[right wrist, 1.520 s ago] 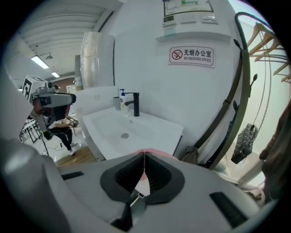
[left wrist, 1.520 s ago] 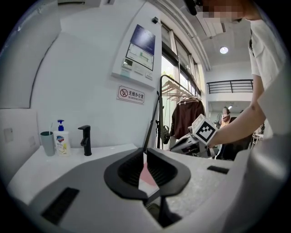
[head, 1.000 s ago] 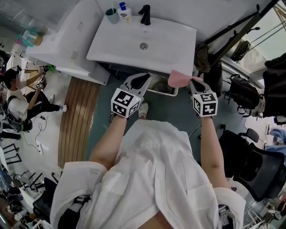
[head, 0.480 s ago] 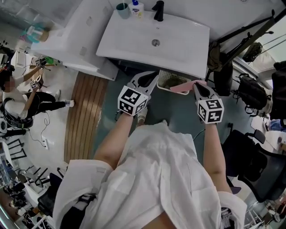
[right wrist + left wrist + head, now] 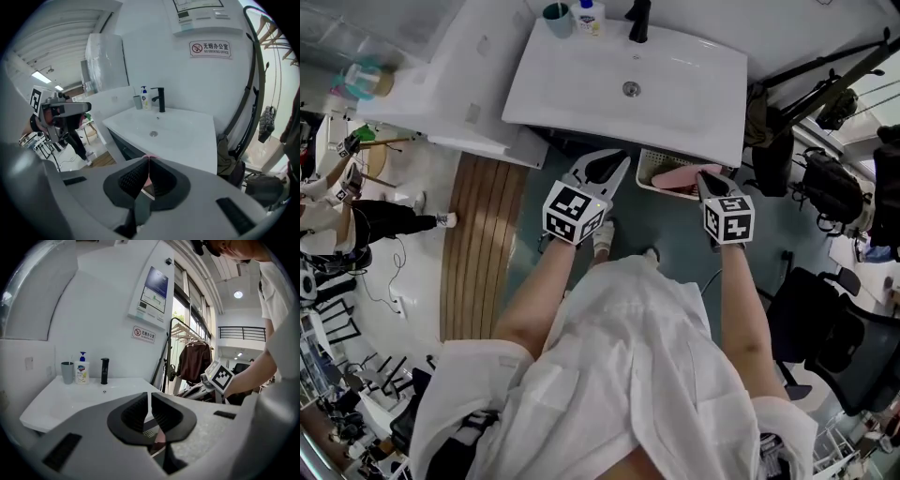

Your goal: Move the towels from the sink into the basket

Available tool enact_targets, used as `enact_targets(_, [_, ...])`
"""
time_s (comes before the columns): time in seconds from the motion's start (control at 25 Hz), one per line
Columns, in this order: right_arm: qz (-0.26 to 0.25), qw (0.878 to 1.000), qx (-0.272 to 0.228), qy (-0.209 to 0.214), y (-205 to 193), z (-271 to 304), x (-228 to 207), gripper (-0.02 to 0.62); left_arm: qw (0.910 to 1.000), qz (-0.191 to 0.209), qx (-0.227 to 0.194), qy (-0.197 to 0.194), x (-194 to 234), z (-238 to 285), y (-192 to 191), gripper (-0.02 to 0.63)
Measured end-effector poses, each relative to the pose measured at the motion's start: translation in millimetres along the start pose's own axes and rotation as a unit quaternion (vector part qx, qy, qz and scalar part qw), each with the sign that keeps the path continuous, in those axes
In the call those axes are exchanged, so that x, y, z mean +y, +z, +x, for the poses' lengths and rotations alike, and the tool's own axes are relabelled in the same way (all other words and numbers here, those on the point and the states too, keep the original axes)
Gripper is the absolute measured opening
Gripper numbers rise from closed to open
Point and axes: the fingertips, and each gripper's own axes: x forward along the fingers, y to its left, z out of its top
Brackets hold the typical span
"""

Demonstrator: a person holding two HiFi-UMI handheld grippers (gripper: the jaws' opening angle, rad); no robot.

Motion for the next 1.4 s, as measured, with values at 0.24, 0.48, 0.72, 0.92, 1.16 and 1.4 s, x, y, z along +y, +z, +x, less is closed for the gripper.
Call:
enact_targets(0.24, [0.058, 0.998, 0.024, -0.012, -14.5, 33.3, 0.2, 0.032, 0.9999, -0.002, 0.01, -0.004, 21.0, -7.0, -7.1, 0.031])
enact_targets(0.48, [0.116, 0.992, 0.038, -0.03, -20.2, 56.3, -9.1, 0.032, 0.9997, -0.001, 0.016, -0.016, 34.6, -6.0, -11.0, 0.031])
enact_targets(0.72, [0.161, 0.986, 0.022, -0.041, -19.0, 62.6, -20.5, 0.04, 0.9996, 0.001, 0.021, -0.022, 43.2, -4.5, -12.1, 0.031])
enact_targets(0.92, [0.169, 0.984, -0.001, -0.049, -10.5, 48.7, -27.4, 0.04, 0.9994, 0.003, 0.02, -0.027, 45.2, -0.5, -9.2, 0.031])
enact_targets(1.16, [0.168, 0.984, -0.032, -0.058, 1.0, 20.7, -38.8, 0.04, 0.9994, 0.013, 0.008, -0.032, 39.1, 7.8, 5.6, 0.031])
enact_targets(1.4, [0.142, 0.983, -0.089, -0.082, 33.2, -22.8, -61.4, 0.04, 0.9992, 0.031, -0.017, -0.021, 38.3, 9.3, 39.5, 0.031])
